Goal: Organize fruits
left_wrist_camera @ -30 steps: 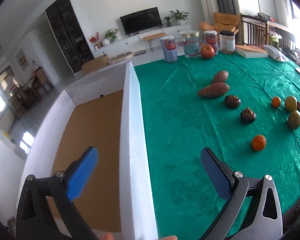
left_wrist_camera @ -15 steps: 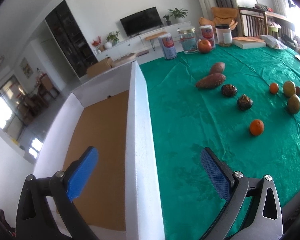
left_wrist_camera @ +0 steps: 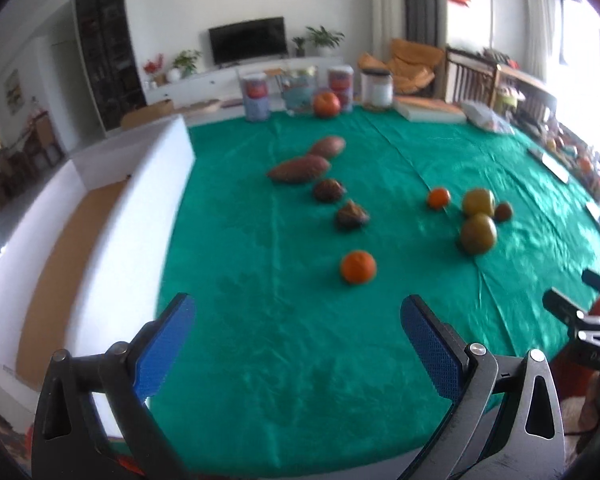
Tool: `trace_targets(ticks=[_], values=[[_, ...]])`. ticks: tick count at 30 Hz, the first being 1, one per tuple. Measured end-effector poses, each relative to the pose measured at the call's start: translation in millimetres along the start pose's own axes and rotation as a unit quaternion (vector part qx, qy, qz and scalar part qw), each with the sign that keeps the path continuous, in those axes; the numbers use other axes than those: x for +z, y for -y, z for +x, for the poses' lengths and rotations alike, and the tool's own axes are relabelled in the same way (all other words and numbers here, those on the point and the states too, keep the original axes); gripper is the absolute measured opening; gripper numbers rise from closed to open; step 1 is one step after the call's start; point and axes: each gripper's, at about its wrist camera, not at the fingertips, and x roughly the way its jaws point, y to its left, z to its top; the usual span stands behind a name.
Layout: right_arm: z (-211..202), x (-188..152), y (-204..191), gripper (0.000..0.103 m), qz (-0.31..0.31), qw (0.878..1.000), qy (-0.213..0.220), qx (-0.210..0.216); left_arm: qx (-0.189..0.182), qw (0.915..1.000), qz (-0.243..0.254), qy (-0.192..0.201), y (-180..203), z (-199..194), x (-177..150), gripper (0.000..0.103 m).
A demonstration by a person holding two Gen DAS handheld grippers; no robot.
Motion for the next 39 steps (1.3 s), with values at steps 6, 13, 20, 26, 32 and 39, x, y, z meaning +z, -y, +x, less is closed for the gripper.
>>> trace_targets(ticks=[6,13,20,26,32,39], values=[[24.7,-9.3,-2.2,0.103,-0.009,0.999,-0.036,0.01,-0.016,0.9964,-0.021,-0.081,24.1,53.5,-30.3,0.102],[48.0,-16.3,-1.5,0.103,-0.015,0.998,-0.068,-0.008,-0.019,0.9943,-0.042,-0.096,23.1,67.2,-46.1,0.102],[55.9,-22.2,-2.7,0.103,-0.018,0.997,-0.067,-0.015,-0.018,0.9962,-0.042,-0.074,19.8,68.1,-49.7,0.103],[56.0,-23.4,-3.5,0.103,-0.018,0.998,-0.06,-0.016,-0.019,0.9965,-0.04,-0.071,19.2,68.0,-50.8,0.103],[56.0,-23.3,-4.2,0.103,-0.018,0.998,-0.058,-0.016,-0.019,0.9963,-0.039,-0.074,19.6,67.4,-50.6,0.103],[55.5,-23.4,-4.4,0.103,-0.017,0.998,-0.056,-0.017,-0.019,0.9959,-0.038,-0.079,19.3,68.2,-50.0,0.103]])
